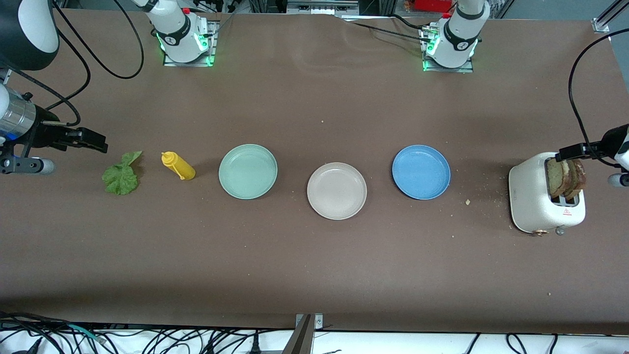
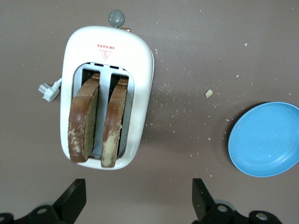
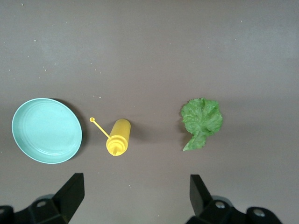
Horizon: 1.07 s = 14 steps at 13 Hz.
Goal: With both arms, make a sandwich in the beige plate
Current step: 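Move the left gripper down onto a toast slice in the toaster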
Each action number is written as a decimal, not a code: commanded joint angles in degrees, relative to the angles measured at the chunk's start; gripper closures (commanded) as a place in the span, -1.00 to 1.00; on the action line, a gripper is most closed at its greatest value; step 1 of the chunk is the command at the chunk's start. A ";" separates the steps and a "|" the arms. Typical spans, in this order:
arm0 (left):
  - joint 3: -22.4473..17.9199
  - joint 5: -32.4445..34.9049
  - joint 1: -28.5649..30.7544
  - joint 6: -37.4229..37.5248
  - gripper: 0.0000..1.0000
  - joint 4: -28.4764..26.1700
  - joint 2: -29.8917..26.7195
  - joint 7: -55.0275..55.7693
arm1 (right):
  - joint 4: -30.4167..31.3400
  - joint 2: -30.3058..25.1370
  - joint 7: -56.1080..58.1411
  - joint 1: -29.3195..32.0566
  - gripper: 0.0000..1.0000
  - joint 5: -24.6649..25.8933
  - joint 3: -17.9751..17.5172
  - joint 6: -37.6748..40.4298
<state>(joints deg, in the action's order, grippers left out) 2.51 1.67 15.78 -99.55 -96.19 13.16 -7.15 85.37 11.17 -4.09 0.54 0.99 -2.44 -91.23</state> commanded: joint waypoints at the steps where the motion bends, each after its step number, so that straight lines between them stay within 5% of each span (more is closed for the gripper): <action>1: 0.57 -1.40 1.10 -3.62 -1.00 -3.21 -0.60 -1.20 | 0.32 -0.28 1.01 0.25 -0.99 -0.99 0.07 -0.27; 14: 0.57 -1.31 2.85 -17.51 -0.98 -13.23 -0.95 -3.48 | 0.32 -0.28 1.01 0.25 -0.99 -0.90 0.16 -0.09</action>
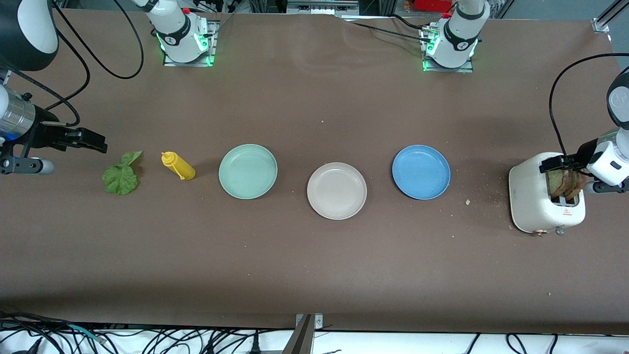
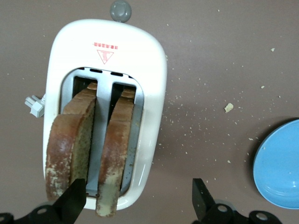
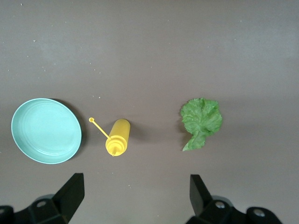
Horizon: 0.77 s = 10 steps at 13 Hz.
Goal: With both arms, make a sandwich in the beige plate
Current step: 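Move the left gripper down onto a toast slice in the toaster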
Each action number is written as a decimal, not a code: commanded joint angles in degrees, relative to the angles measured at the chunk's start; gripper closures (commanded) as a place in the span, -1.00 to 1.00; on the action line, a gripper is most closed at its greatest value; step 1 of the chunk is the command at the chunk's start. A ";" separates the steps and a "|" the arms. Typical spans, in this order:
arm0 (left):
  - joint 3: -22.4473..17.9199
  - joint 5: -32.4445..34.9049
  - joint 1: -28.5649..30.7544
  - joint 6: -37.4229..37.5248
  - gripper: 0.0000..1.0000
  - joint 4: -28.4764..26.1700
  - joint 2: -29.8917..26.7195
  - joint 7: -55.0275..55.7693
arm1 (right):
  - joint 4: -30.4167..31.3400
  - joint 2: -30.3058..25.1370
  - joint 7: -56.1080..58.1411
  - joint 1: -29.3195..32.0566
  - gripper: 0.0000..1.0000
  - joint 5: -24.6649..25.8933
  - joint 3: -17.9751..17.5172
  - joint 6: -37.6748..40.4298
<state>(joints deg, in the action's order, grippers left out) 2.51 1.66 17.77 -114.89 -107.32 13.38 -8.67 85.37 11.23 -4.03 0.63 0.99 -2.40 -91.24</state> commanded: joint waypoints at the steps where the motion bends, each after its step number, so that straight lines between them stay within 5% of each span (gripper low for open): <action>1: 0.57 -1.31 0.86 -2.79 -0.90 -2.54 -1.17 -1.97 | 0.32 -0.34 0.96 0.16 -0.99 -0.90 0.11 0.00; 2: 0.57 -1.39 0.86 -3.40 -0.66 -2.89 -1.17 -1.97 | 0.32 -0.34 0.96 0.25 -0.99 -0.99 0.11 0.01; 4: 0.57 -1.39 1.38 -4.02 0.39 -3.42 -1.17 -1.97 | 0.32 -0.34 0.96 0.16 -0.99 -0.90 0.11 0.01; 5: 0.57 -1.39 1.39 -4.02 0.76 -3.51 -1.17 -2.05 | 0.32 -0.34 0.96 0.16 -0.99 -0.90 0.11 0.01; 10: 0.57 -1.13 2.97 -4.38 1.00 -3.86 -0.99 -8.11 | 0.32 -0.34 0.96 0.16 -0.99 -0.90 0.11 0.09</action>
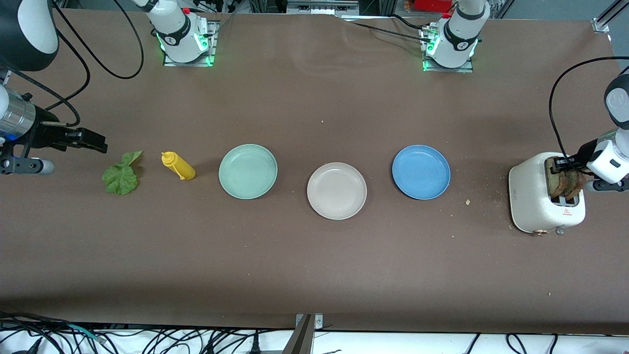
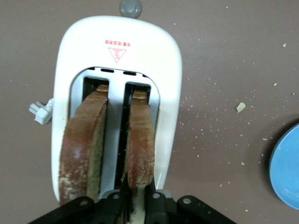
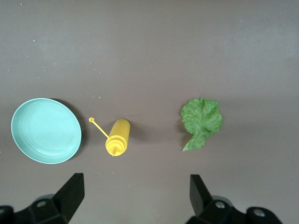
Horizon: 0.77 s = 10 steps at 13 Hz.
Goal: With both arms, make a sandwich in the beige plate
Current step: 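Move the left gripper down onto a toast slice in the toaster, then grasp the toast slice with the left gripper and lift it out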
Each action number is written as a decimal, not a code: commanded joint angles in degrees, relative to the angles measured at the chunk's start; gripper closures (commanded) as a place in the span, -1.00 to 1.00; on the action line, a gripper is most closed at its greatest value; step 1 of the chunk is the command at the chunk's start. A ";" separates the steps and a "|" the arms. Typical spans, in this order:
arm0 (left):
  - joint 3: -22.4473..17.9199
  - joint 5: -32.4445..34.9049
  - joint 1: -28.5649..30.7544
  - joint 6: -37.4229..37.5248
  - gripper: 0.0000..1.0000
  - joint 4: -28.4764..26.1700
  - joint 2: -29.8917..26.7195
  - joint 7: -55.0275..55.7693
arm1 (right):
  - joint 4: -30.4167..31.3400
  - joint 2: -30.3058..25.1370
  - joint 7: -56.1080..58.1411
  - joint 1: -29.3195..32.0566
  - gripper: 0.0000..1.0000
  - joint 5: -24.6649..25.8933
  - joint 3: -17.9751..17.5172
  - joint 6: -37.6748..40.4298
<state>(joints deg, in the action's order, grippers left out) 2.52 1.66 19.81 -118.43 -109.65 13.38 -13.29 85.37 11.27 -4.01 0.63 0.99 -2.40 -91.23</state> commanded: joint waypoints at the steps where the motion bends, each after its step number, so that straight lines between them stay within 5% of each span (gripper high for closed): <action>1: 0.47 -0.78 1.28 -0.83 1.00 -1.36 -0.98 -5.67 | 0.32 -0.37 0.93 0.16 -0.99 -0.90 0.11 0.09; 5: 0.47 -0.87 3.13 3.63 1.00 2.23 -1.33 -18.50 | 0.32 -0.37 0.93 0.16 -0.99 -0.90 0.11 0.09; 10: 0.90 -1.74 3.13 22.33 1.00 15.23 -1.25 -21.52 | 0.32 -0.37 0.93 0.16 -0.99 -0.90 0.11 0.09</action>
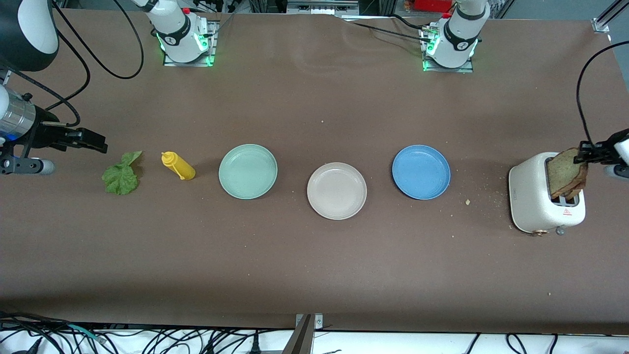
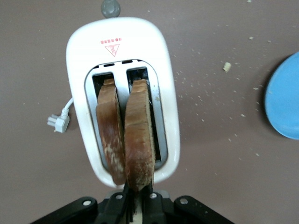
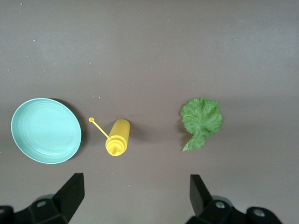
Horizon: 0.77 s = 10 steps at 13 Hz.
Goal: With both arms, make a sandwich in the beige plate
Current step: 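Grasp the toast slice with the left gripper and lift it out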
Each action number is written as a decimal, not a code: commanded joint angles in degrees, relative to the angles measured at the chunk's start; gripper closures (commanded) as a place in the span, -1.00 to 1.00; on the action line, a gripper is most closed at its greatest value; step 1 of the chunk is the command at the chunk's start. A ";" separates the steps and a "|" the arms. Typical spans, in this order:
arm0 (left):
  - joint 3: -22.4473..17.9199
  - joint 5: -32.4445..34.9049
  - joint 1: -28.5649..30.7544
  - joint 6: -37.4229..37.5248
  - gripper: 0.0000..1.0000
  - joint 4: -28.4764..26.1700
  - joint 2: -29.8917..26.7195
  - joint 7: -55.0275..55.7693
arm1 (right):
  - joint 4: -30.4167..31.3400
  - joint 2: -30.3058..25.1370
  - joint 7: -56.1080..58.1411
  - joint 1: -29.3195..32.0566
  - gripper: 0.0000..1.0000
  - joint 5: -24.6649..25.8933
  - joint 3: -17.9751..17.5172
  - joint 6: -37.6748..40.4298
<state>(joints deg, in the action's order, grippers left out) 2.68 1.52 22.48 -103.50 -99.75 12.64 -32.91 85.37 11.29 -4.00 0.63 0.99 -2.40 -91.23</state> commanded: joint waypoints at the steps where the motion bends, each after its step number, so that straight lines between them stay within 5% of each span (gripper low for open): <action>1: 0.74 -2.92 0.12 11.26 1.00 7.96 -0.51 -1.89 | 0.32 -0.39 0.93 0.16 -0.99 -0.90 0.11 0.09; 6: 0.92 -21.34 -2.34 23.05 1.00 11.33 2.46 2.57 | 0.50 -0.39 5.46 0.60 -0.99 -0.81 0.46 0.18; 10: 1.10 -40.22 -9.10 24.49 1.00 11.33 10.27 8.83 | 1.90 0.83 33.38 5.87 -0.98 -2.65 0.99 0.09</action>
<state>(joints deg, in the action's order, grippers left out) 4.07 -31.19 15.94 -79.86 -90.19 18.34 -25.90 85.99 11.61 18.31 3.75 0.66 -1.32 -91.09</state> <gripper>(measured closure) 0.916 0.004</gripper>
